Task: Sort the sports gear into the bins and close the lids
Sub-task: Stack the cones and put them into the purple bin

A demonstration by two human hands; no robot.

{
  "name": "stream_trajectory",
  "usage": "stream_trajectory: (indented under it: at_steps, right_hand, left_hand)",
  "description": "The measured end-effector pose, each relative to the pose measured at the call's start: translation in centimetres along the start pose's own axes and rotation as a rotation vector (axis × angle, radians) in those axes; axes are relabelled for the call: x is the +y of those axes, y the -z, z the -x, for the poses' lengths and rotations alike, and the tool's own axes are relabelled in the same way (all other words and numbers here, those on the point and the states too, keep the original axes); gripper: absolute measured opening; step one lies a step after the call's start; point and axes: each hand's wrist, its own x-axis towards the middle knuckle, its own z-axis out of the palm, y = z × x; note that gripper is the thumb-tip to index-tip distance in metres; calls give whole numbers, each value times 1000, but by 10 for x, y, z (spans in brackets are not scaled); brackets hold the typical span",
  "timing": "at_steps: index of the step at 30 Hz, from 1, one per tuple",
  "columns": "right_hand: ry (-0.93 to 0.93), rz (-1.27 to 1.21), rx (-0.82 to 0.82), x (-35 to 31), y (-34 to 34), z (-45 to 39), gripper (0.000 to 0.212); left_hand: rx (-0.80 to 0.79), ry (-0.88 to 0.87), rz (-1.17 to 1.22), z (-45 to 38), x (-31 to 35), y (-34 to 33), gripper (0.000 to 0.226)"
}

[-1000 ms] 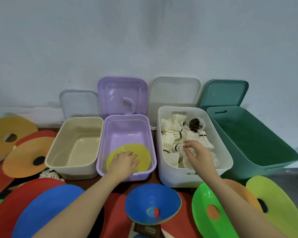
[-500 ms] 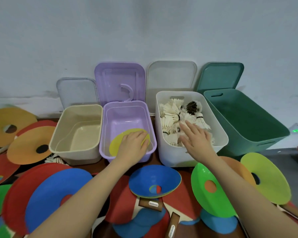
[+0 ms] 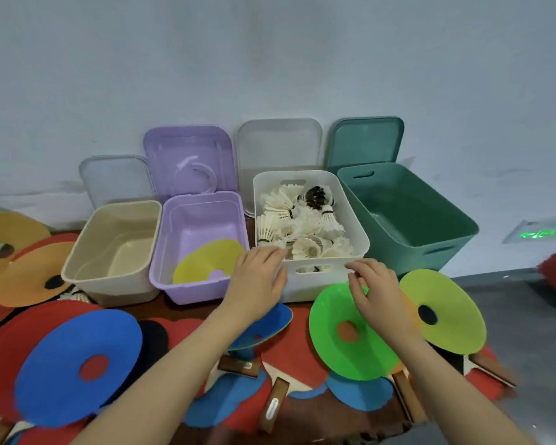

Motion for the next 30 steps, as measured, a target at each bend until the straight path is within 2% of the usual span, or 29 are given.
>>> stream_trajectory:
  at_steps: [5,8,11,14,17,21,30]
  right_hand:
    - [-72,62,-111,73,25,20,33]
    - [-158,124,-177,109,32,28,32]
    - [-226,164,-331,131,32,39,48]
    - [-219,156,-441,139,27,52,53]
    - [-168,99,-407,140,22,64,57]
    - [-223,60,-347,138,16,68,66]
    - [-313,-45,-293,143,2,78,63]
  left_hand:
    - [-23,65,-11,3,60,-39,38]
    - [-97,156,-2,9,85,-64,41]
    - [-261,311,-64,20,105,-85,46]
    - [-481,495,-109,36,115,-101,68]
    - [-627,620,-90,49,121,-112,83]
    - [-605,708,-14,53,120,-121,90]
    - [-500,632,271,45,128,-151,87]
